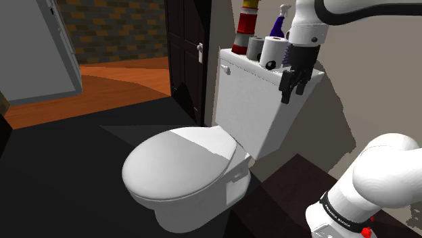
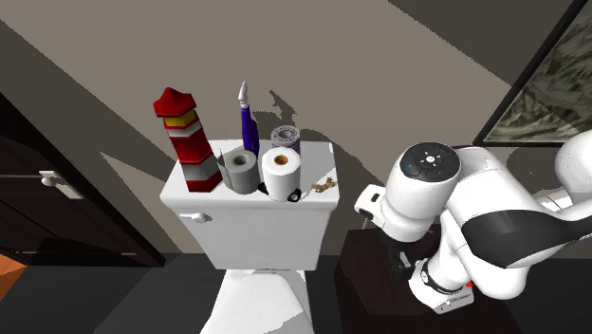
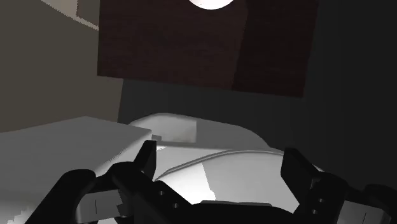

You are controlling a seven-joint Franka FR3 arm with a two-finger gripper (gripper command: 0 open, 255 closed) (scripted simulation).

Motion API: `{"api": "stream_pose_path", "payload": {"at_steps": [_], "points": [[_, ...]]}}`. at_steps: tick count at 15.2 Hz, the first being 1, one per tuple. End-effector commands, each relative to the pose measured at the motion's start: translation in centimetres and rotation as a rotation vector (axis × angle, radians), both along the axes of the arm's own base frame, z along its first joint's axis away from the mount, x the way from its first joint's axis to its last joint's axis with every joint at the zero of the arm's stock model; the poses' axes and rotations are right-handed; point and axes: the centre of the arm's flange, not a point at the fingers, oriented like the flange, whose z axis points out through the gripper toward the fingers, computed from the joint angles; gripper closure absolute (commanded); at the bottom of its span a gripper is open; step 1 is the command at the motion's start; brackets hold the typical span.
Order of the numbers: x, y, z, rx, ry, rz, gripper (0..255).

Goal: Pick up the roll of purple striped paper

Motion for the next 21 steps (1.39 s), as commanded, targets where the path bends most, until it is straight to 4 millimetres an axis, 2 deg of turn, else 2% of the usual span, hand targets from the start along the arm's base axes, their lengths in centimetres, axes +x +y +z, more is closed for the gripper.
{"api": "stream_pose_path", "payload": {"at_steps": [1, 11, 21], "points": [[0.0, 0.0, 0.0, 0.0, 0.0, 0.0, 0], [8.3, -9.5, 3.4, -0.004, -0.039, -0.189, 0], [14.4, -20.4, 7.2, -0.007, -0.078, -0.379, 0]]}}
